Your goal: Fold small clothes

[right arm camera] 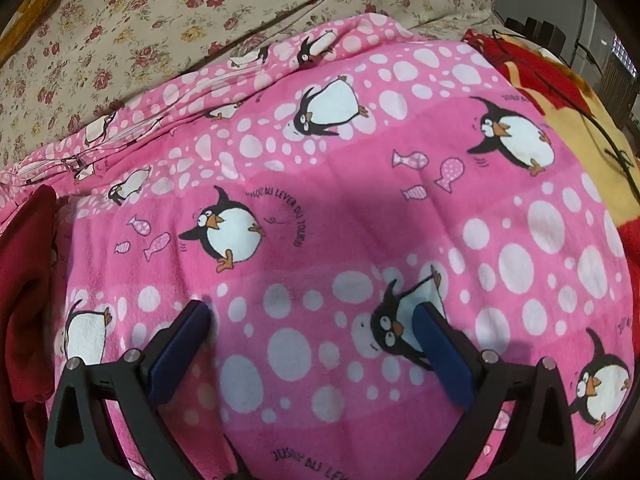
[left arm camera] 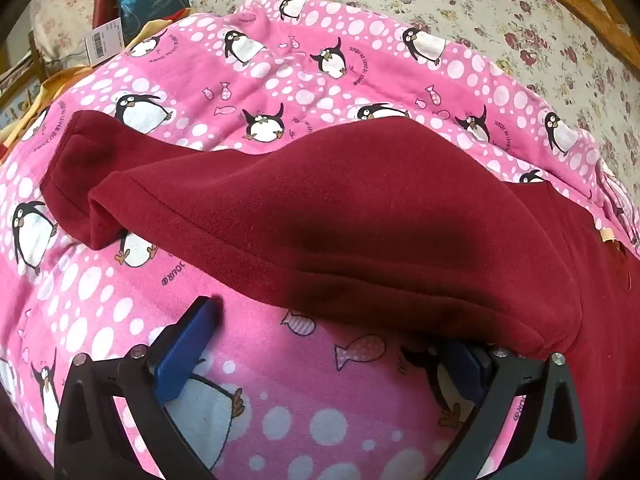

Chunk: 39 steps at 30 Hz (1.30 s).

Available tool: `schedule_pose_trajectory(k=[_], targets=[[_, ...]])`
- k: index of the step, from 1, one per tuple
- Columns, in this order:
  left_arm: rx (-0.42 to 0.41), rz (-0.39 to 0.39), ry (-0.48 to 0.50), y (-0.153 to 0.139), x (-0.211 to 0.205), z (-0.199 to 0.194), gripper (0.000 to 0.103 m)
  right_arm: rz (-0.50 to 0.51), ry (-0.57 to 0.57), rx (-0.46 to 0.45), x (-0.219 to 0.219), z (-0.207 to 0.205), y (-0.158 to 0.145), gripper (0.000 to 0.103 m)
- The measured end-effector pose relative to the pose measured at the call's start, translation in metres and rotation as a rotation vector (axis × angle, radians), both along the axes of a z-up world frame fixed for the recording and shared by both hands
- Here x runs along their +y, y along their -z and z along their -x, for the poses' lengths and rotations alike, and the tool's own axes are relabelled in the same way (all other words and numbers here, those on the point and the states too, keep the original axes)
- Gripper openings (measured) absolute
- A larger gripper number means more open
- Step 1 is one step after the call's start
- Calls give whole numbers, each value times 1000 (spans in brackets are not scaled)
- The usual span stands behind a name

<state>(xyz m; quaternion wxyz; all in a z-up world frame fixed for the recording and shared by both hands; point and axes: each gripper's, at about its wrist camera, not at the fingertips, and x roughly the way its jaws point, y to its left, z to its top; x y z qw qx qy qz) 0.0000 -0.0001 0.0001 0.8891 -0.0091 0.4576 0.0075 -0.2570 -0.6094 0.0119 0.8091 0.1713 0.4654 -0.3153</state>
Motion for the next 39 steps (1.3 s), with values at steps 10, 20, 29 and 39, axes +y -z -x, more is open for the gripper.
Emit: schedule_pose_trajectory(k=[10, 20, 29, 39], targets=[[-5, 3, -1, 0, 0, 0, 87, 0, 0, 0, 0, 0, 0, 103], [6, -4, -9, 2, -3, 2, 87, 0, 1, 3, 0, 0, 0, 103], [35, -11, -11, -7, -3, 14, 87, 0, 1, 2, -1, 0, 1, 103], [-39, -34, 42, -25, -23, 41, 75, 1, 2, 9, -2, 0, 0, 103]])
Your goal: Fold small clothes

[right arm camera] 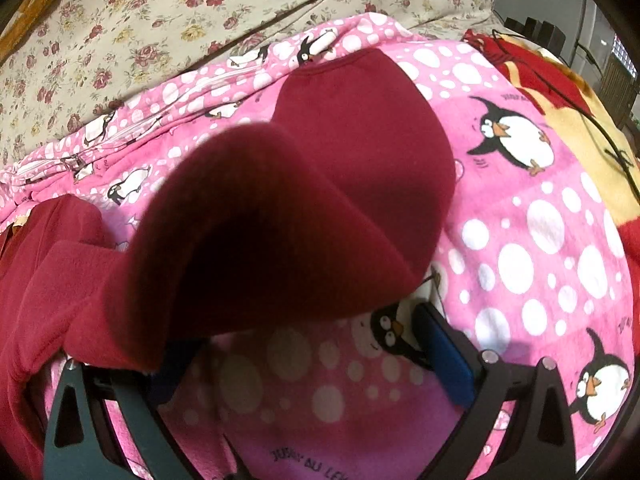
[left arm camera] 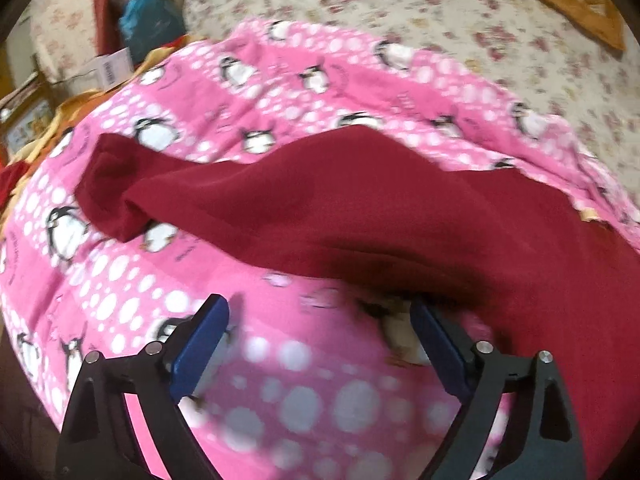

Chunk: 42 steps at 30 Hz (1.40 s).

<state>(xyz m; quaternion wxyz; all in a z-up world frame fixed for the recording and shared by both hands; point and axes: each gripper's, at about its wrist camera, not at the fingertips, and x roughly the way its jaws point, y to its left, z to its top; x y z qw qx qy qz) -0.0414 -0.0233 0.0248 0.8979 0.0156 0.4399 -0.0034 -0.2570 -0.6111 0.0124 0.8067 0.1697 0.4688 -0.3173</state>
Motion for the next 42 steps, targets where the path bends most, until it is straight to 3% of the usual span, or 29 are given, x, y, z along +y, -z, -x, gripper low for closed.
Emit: schedule_pose_trajectory(k=[7, 10, 14, 17, 25, 33, 37, 42], targets=[[-25, 20, 75, -12, -18, 18, 73, -23, 96, 57, 30, 8, -24, 103], [-40, 27, 81, -17, -20, 23, 73, -74, 108, 31, 56, 19, -37, 103], [-63, 57, 76, -25, -19, 28, 73, -139, 26, -60, 96, 37, -60, 103], [-61, 66, 78, -26, -20, 31, 70, -163, -61, -60, 130, 31, -69, 103], [-64, 84, 101, -29, -22, 36, 69, -62, -356, -15, 238, -19, -88, 103], [-94, 57, 134, -33, -30, 39, 69, -29, -405, -20, 295, -66, -86, 103], [-98, 61, 148, -34, -35, 38, 69, 8, -415, -39, 315, -75, -90, 103], [-113, 62, 156, -37, -36, 39, 69, -25, -416, -102, 323, -75, -92, 103]])
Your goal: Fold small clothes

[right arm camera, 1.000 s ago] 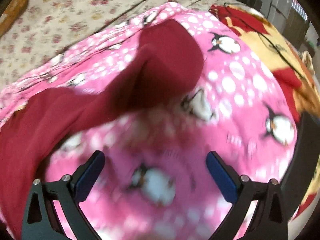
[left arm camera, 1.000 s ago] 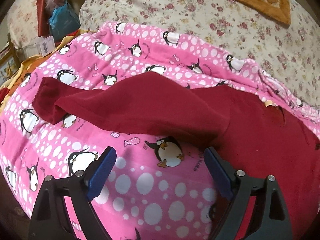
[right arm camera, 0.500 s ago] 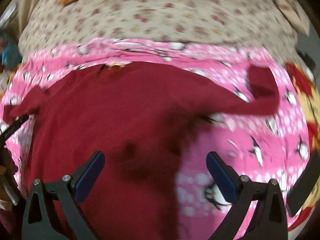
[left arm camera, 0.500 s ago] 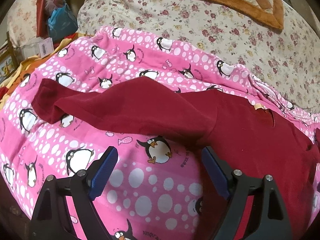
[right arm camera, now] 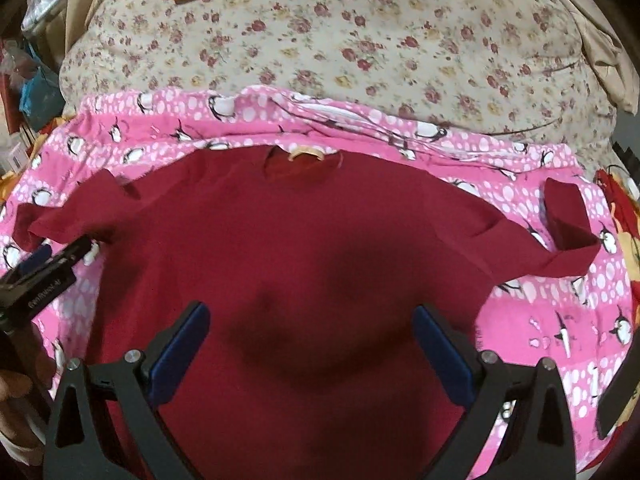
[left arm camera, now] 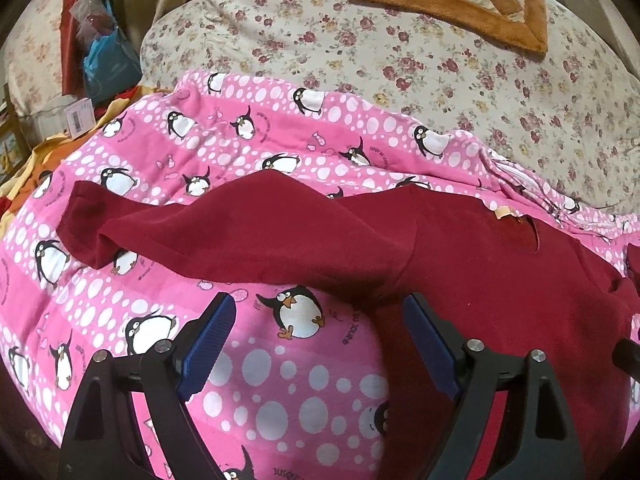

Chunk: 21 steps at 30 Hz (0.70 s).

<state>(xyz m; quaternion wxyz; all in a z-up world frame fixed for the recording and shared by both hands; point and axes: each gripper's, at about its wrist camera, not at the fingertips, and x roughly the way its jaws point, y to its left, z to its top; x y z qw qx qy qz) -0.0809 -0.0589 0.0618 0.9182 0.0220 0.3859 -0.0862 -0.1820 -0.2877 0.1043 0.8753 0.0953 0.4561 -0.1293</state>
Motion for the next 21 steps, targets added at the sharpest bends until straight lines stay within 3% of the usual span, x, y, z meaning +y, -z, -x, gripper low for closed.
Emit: schedule_pose_trajectory(k=[5, 9, 21], targets=[[2, 1, 1, 0, 0, 0, 69, -103, 10, -28, -2, 2, 0, 103], [-1, -5, 2, 1, -1, 0, 69, -174, -7, 2, -3, 1, 7, 103], [-8, -14, 4, 1, -2, -1, 69, -126, -57, 26, 7, 0, 7, 103]])
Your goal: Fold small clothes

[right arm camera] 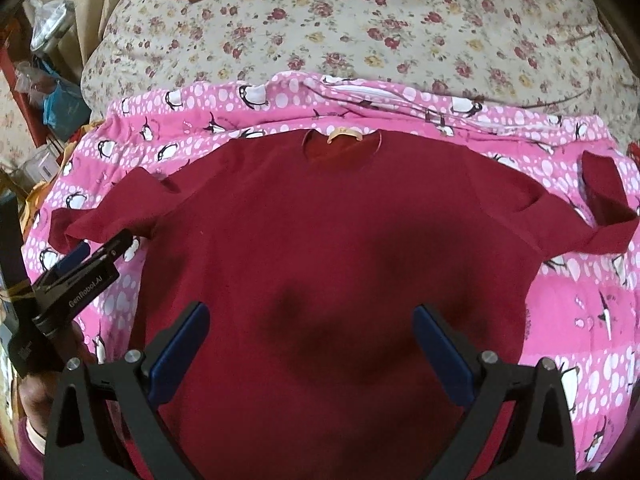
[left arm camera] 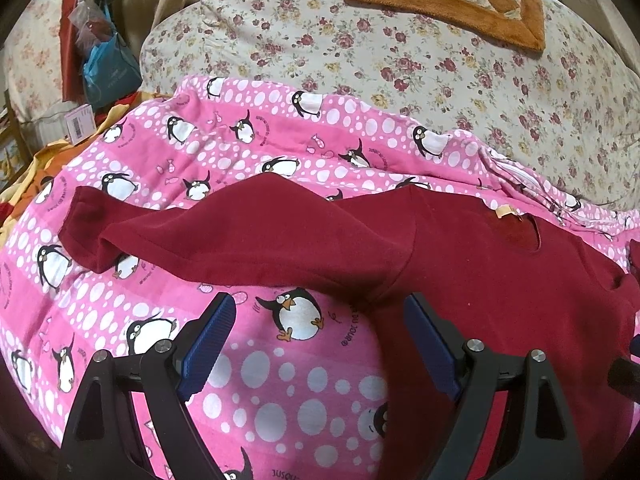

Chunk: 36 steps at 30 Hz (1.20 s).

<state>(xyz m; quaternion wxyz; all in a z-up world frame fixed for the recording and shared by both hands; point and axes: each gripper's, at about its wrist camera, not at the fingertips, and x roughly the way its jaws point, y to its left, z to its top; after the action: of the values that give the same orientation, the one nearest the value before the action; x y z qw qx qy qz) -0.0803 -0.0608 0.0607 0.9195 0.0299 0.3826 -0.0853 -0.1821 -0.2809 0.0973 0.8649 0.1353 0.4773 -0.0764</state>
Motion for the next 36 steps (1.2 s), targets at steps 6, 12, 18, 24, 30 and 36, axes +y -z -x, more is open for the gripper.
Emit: schedule_pose_trajectory(k=[6, 12, 18, 24, 30, 36], targets=[[-2, 0, 0, 0, 0, 0, 69, 50, 0, -6, 2, 0, 0, 103], [-9, -8, -2, 0, 2, -1, 69, 71, -11, -6, 1, -2, 2, 103], [-8, -7, 0, 0, 2, -1, 69, 62, 7, -12, -1, -3, 4, 103], [-14, -27, 0, -1, 1, -3, 69, 88, 9, -10, 2, -4, 6, 103], [-14, -36, -1, 1, 0, -4, 69, 90, 3, 1, 4, -6, 10, 103], [-15, -38, -1, 2, -1, -4, 69, 85, 6, 6, 4, -7, 12, 103]])
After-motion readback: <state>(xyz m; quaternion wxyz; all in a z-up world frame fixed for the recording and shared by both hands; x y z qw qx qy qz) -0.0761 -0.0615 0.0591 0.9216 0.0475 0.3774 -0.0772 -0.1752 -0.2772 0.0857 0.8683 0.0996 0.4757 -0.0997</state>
